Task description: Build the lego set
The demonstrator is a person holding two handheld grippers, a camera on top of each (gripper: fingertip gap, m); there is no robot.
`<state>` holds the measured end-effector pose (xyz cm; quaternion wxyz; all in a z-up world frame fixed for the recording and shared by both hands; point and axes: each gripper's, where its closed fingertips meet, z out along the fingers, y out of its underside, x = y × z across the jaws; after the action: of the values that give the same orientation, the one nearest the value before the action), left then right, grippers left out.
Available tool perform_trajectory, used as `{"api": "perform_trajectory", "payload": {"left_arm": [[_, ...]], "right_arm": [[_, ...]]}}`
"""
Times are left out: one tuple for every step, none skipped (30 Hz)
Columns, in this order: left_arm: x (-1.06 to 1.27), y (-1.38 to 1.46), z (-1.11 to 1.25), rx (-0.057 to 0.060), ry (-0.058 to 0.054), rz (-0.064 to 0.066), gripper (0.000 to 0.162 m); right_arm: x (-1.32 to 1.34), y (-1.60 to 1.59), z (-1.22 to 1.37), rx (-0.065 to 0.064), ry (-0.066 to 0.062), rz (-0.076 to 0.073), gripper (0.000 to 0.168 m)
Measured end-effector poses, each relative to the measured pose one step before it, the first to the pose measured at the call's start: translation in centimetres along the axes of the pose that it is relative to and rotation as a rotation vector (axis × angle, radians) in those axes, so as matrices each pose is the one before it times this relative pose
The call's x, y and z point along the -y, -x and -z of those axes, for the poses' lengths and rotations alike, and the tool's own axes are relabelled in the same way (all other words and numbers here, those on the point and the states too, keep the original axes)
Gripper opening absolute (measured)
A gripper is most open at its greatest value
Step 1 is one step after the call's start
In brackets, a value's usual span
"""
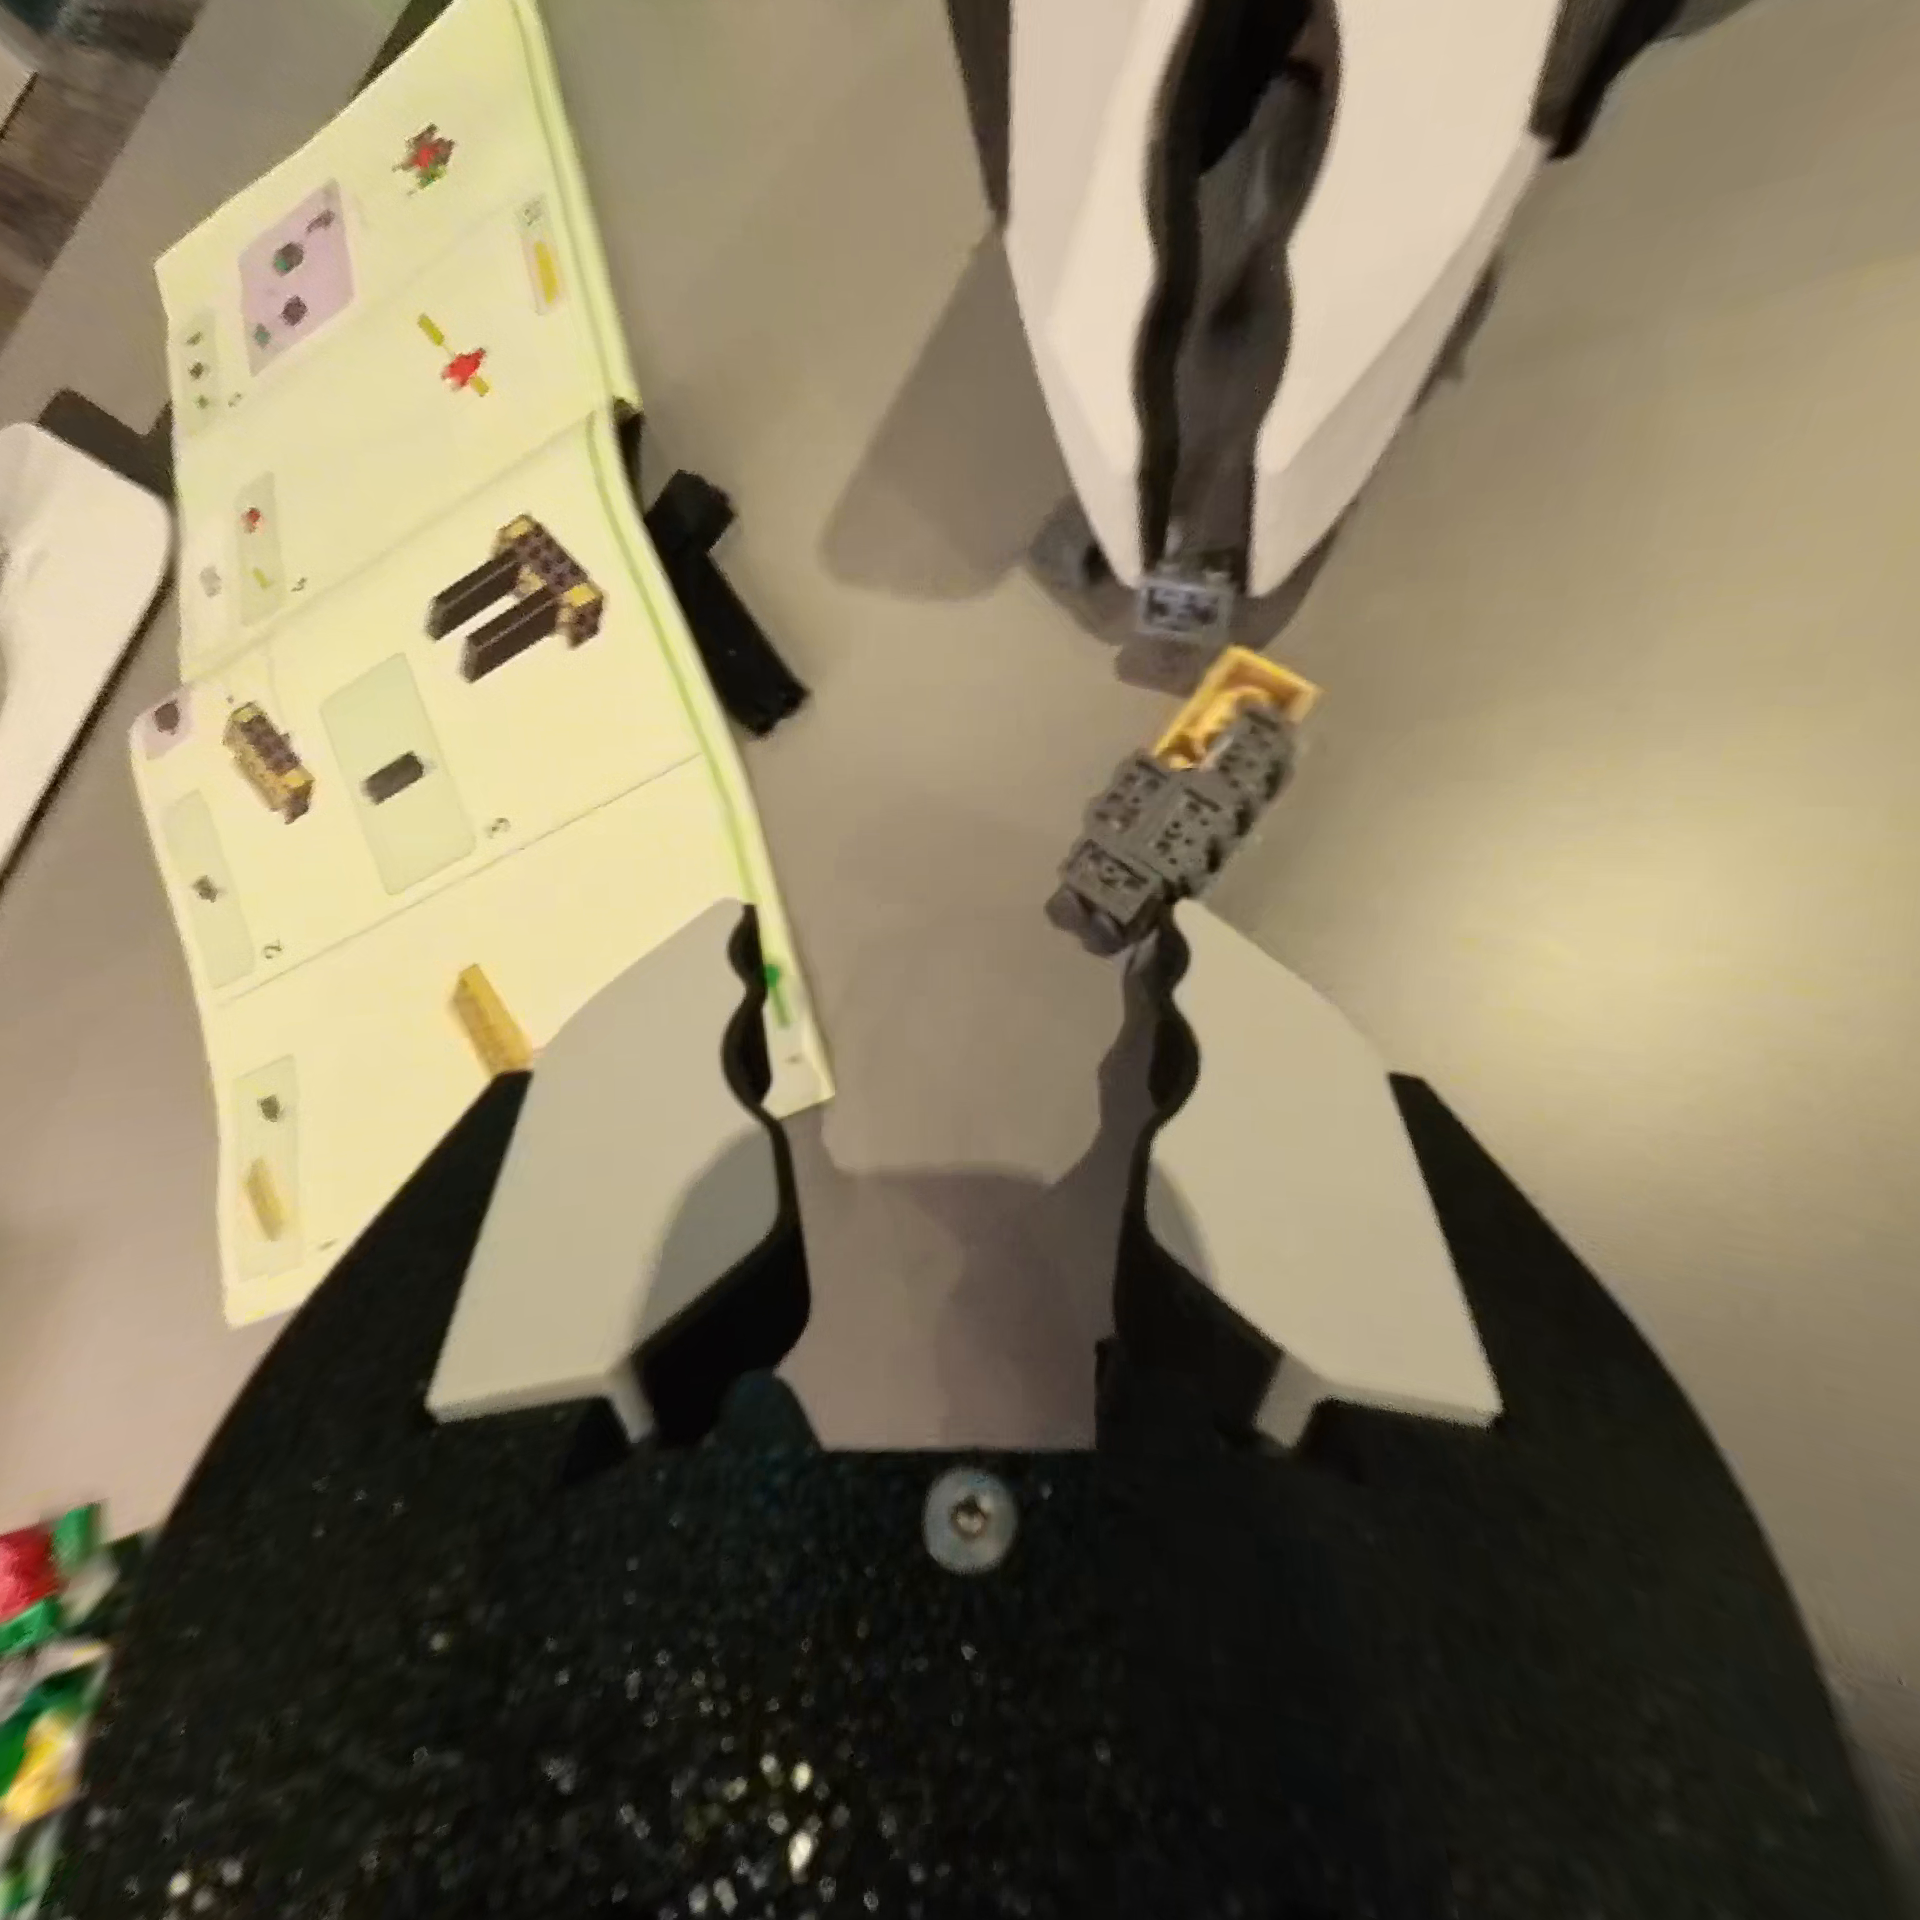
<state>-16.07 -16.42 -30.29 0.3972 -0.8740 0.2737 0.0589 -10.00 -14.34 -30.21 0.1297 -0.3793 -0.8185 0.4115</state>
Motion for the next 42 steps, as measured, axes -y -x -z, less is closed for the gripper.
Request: {"api": "perform_trajectory", "payload": {"left_arm": [[-0.185,0.747,-0.071,0.0316,0.0194,-0.0093,0.069],[-0.241,0.764,-0.041,0.0363,0.0233,-0.0117,0.066],[-0.289,0.718,-0.004,0.0384,0.0241,-0.0130,0.063],[-0.240,0.541,0.044,0.0334,0.0165,-0.0130,0.061],[-0.062,0.106,0.109,0.0091,-0.0019,-0.0143,0.060],[0.192,-0.415,0.176,-0.0227,-0.0238,-0.0078,0.060],[0.385,-0.740,0.219,-0.0430,-0.0384,0.0126,0.060],[0.469,-0.956,0.234,-0.0583,-0.0414,0.0366,0.062],[0.494,-1.026,0.208,-0.0611,-0.0397,0.0572,0.066],[0.461,-0.723,0.126,-0.0354,-0.0366,0.0717,0.073],[0.253,-0.426,0.053,-0.0071,-0.0233,0.0692,0.082],[0.000,-0.174,0.004,0.0170,-0.0070,0.0564,0.090],[-0.169,0.027,-0.036,0.0365,0.0049,0.0423,0.096],[-0.212,-0.041,-0.081,0.0329,0.0085,0.0301,0.101],[-0.150,-0.220,-0.126,0.0201,0.0084,0.0293,0.103],[-0.072,-0.245,-0.149,0.0158,0.0046,0.0314,0.103],[0.012,-0.283,-0.151,0.0100,-0.0017,0.0229,0.101],[0.092,-0.170,-0.176,0.0153,-0.0085,0.0133,0.097],[0.107,-0.087,-0.192,0.0176,-0.0118,0.0023,0.096],[0.025,-0.067,-0.197,0.0161,-0.0022,-0.0032,0.094],[0.063,0.067,-0.150,0.0238,0.0024,-0.0080,0.093],[0.166,-0.011,-0.125,0.0167,-0.0034,-0.0060,0.091],[0.105,-0.240,-0.152,-0.0014,0.0017,-0.0009,0.087],[-0.040,-0.221,-0.244,-0.0012,0.0140,0.0048,0.085],[-0.183,-0.083,-0.289,0.0065,0.0235,0.0007,0.084],[-0.075,-0.024,-0.233,0.0077,0.0150,0.0037,0.083],[0.056,-0.046,-0.090,0.0017,0.0026,0.0102,0.080],[-0.027,-0.015,-0.086,0.0010,0.0056,0.0105,0.079],[-0.039,-0.059,-0.052,-0.0045,0.0050,0.0103,0.078],[-0.023,-0.120,-0.045,-0.0099,0.0039,0.0107,0.076],[-0.033,-0.135,-0.044,-0.0103,0.0038,0.0092,0.074],[-0.007,-0.069,-0.031,-0.0042,0.0028,0.0054,0.073],[0.004,0.014,0.004,0.0026,0.0030,0.0006,0.073],[-0.005,0.162,0.017,0.0115,0.0026,-0.0014,0.076],[-0.018,0.077,-0.003,0.0044,0.0026,0.0031,0.077],[-0.035,-0.043,-0.012,-0.0050,0.0021,0.0081,0.075],[-0.013,-0.051,-0.016,-0.0057,-0.0006,0.0079,0.073],[-0.004,0.029,0.000,0.0026,-0.0036,0.0056,0.071],[0.011,0.092,0.025,0.0085,-0.0028,0.0022,0.070],[0.031,0.055,0.019,0.0080,-0.0023,-0.0030,0.068],[0.054,0.046,0.013,0.0091,-0.0043,-0.0068,0.063],[0.079,0.085,0.028,0.0108,-0.0053,-0.0118,0.057]], "right_arm": [[0.025,-0.227,-0.143,0.0057,-0.0034,-0.0006,0.015],[0.121,-0.197,-0.087,0.0034,-0.0095,-0.0012,0.015],[0.202,-0.077,-0.022,0.0067,-0.0112,-0.0019,0.015],[0.247,0.056,-0.004,0.0096,-0.0123,-0.0005,0.015],[0.290,0.225,-0.002,0.0149,-0.0137,0.0032,0.015],[0.288,0.228,0.015,0.0095,-0.0156,0.0070,0.015],[0.263,0.153,0.061,-0.0008,-0.0182,0.0137,0.015],[0.214,0.137,0.105,-0.0036,-0.0172,0.0166,0.015],[0.205,0.031,0.173,-0.0087,-0.0177,0.0125,0.016],[0.222,-0.114,0.203,-0.0164,-0.0226,0.0096,0.015],[0.250,-0.290,0.227,-0.0248,-0.0289,0.0100,0.015],[0.267,-0.338,0.249,-0.0255,-0.0348,0.0016,0.015],[0.319,-0.224,0.308,-0.0123,-0.0317,-0.0115,0.015],[0.414,-0.159,0.306,-0.0063,-0.0371,-0.0089,0.015],[0.444,-0.164,0.308,-0.0087,-0.0402,-0.0054,0.015],[0.416,-0.229,0.306,-0.0121,-0.0381,-0.0064,0.015],[0.421,-0.263,0.299,-0.0126,-0.0381,-0.0078,0.015],[0.406,-0.260,0.278,-0.0114,-0.0369,-0.0080,0.015],[0.358,-0.232,0.250,-0.0089,-0.0330,-0.0066,0.015],[0.293,-0.182,0.210,-0.0062,-0.0279,-0.0063,0.015],[0.248,-0.153,0.166,-0.0043,-0.0232,-0.0052,0.015],[0.169,-0.139,0.142,-0.0034,-0.0183,-0.0029,0.015],[0.078,-0.073,0.102,0.0015,-0.0114,-0.0040,0.015],[0.062,-0.052,0.085,0.0038,-0.0077,-0.0078,0.015],[0.096,0.002,0.064,0.0063,-0.0086,-0.0070,0.015],[0.052,-0.024,0.053,0.0021,-0.0051,-0.0045,0.015],[0.070,0.030,0.055,0.0014,-0.0057,0.0018,0.015],[0.043,0.037,0.034,-0.0005,-0.0044,0.0047,0.015],[0.026,0.046,0.029,0.0001,-0.0021,0.0041,0.015],[0.000,0.021,0.002,0.0001,-0.0003,0.0032,0.015],[-0.015,0.031,-0.017,0.0015,0.0013,0.0008,0.015],[-0.023,-0.003,-0.008,0.0005,0.0012,-0.0006,0.015],[0.004,-0.011,-0.003,0.0000,-0.0002,-0.0003,0.015],[0.005,0.006,0.010,0.0008,-0.0013,-0.0009,0.015],[0.030,-0.003,0.023,-0.0001,-0.0026,-0.0004,0.015],[0.034,-0.012,0.028,-0.0005,-0.0038,-0.0003,0.015],[0.050,-0.026,0.038,-0.0009,-0.0042,-0.0010,0.015],[0.054,-0.024,0.044,-0.0014,-0.0046,-0.0014,0.015],[0.051,-0.031,0.038,-0.0010,-0.0050,-0.0018,0.015],[0.063,-0.023,0.052,-0.0006,-0.0052,-0.0024,0.015],[0.054,-0.020,0.050,-0.0005,-0.0053,-0.0027,0.015],[0.064,-0.013,0.052,-0.0005,-0.0054,-0.0017,0.015]]}}
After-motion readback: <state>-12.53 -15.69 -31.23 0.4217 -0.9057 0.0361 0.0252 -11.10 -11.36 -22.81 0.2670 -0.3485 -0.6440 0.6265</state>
